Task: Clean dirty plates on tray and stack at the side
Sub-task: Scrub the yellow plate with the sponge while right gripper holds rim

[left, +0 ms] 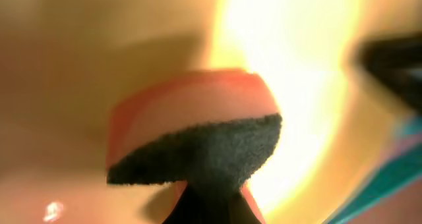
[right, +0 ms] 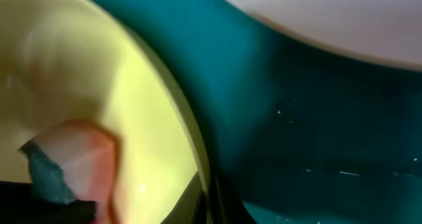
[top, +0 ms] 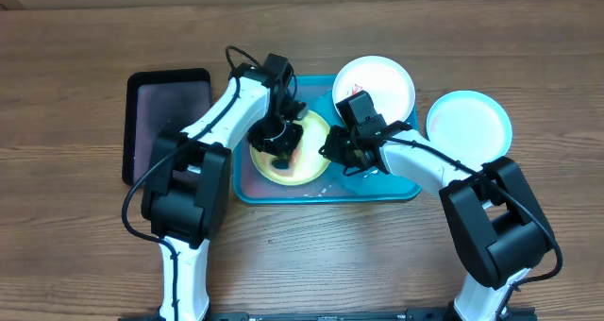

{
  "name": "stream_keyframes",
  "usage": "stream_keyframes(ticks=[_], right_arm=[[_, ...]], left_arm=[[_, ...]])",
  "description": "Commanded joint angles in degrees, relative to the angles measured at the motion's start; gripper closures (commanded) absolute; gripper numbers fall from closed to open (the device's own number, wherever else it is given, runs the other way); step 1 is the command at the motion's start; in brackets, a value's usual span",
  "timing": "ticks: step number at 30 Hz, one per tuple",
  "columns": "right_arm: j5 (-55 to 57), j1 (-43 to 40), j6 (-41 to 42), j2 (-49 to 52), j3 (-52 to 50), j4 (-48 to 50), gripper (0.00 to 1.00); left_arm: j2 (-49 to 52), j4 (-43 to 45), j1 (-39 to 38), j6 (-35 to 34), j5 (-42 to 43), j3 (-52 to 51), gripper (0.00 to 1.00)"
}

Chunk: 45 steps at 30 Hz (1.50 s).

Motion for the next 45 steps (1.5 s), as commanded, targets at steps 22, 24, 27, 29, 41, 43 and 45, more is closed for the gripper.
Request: stream_keyframes(ticks=[22, 24, 27, 29, 41, 43, 45], right_arm=[[-0.1, -0.3, 0.6, 0.4, 0.2, 0.1, 0.95], [-0.1, -0.3, 0.6, 0.4, 0.2, 0.1, 0.95], [-0.1, -0.3, 0.6, 0.4, 0.2, 0.1, 0.95], [-0.1, -0.3, 0.6, 0.4, 0.2, 0.1, 0.95], [-0.1, -0.3, 0.6, 0.4, 0.2, 0.1, 0.95], [-0.1, -0.3, 0.6, 0.4, 0.2, 0.2, 0.95], [-0.1, -0.3, 0.6, 0.4, 0.2, 0.2, 0.95]], left_arm=[[1.3, -3.2, -0.4, -1.0, 2.9, -0.3, 0.96], [1.3, -4.9, -0.4, 7.8, 13.5, -0.3, 0.96], [1.3, -3.7, -0.4, 10.8, 17.9, -0.3, 0.96], [1.3, -0.6, -0.4, 8.8, 16.8, -0.3, 0.96], [1.3, 4.1, -0.3, -36.0, -39.3, -0.3, 0.96], [1.3, 0.6, -0.4, -36.4, -37.6, -0.3, 0.96], [1.3, -3.2, -0.7, -34.8, -32.3, -0.3, 0.96]])
